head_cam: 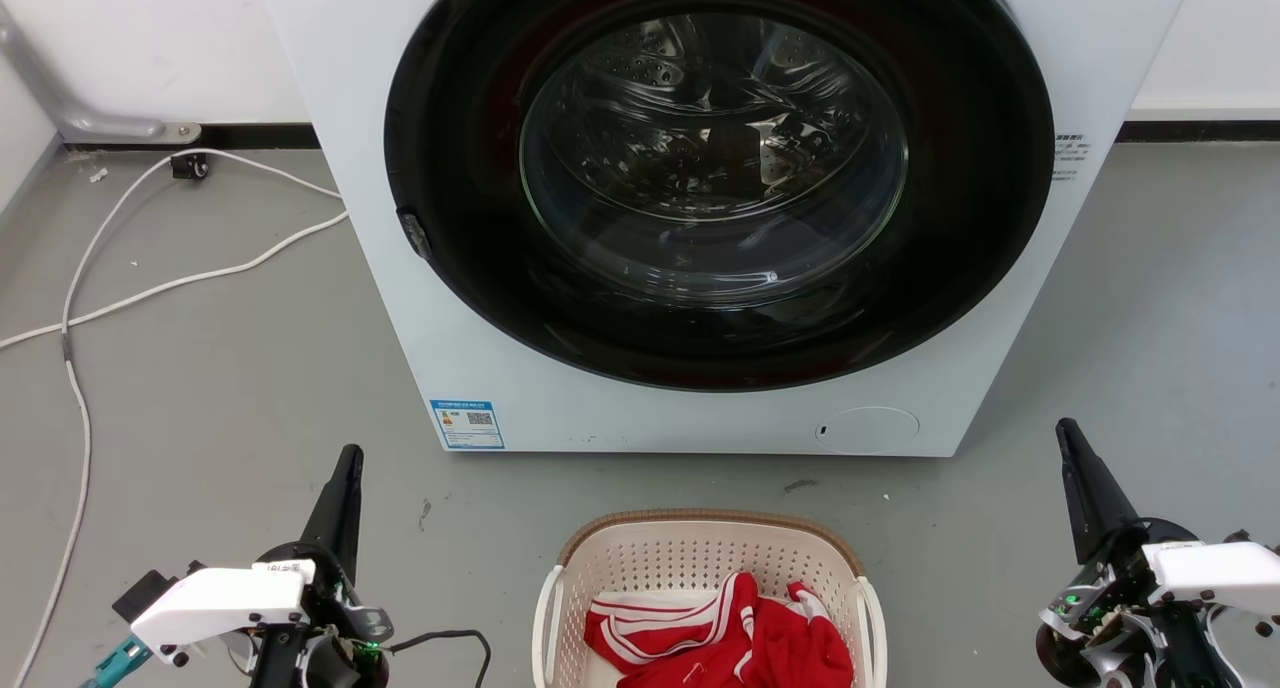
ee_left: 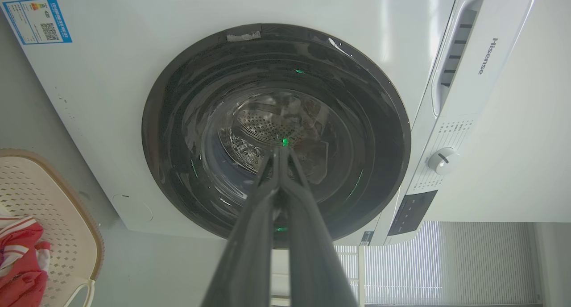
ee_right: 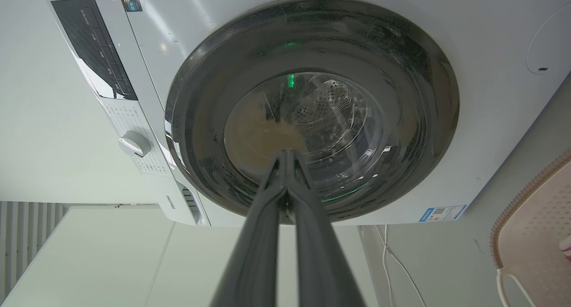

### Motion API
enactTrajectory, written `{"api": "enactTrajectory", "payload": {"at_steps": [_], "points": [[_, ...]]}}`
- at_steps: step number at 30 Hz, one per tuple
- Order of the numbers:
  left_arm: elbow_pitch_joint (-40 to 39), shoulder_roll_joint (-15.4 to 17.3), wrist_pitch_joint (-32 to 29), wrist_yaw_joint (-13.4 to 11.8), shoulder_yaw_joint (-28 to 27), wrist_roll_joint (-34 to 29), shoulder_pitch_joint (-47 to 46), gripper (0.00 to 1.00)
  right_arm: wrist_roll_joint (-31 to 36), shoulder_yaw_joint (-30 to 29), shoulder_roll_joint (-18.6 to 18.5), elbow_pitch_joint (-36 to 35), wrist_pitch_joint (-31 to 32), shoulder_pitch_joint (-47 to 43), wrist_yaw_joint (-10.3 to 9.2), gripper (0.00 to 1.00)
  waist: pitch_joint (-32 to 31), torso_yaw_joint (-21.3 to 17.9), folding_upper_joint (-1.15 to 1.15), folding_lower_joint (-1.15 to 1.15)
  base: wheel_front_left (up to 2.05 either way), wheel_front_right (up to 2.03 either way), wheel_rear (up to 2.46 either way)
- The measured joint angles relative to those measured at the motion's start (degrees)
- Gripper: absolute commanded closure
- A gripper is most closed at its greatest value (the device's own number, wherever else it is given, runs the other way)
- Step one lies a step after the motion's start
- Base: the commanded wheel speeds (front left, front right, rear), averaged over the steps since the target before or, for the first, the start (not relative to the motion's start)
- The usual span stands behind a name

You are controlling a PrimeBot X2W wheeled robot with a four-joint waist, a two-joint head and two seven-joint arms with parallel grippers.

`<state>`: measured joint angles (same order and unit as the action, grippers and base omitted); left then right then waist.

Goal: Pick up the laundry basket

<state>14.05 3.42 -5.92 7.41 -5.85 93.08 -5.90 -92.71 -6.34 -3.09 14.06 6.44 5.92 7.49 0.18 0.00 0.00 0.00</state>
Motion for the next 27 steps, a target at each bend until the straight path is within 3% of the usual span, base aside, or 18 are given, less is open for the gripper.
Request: {"api": "enactTrajectory", "payload": {"at_steps": [27], "points": [[0.01, -0.16, -0.23, 0.00, -0.23, -0.14, -0.01, 1.00, 0.09, -0.08, 0.03, 0.00, 0.07, 0.00, 0.00, 1.00, 0.00, 0.00, 0.00, 0.00, 0.00, 0.00, 0.00]]}}
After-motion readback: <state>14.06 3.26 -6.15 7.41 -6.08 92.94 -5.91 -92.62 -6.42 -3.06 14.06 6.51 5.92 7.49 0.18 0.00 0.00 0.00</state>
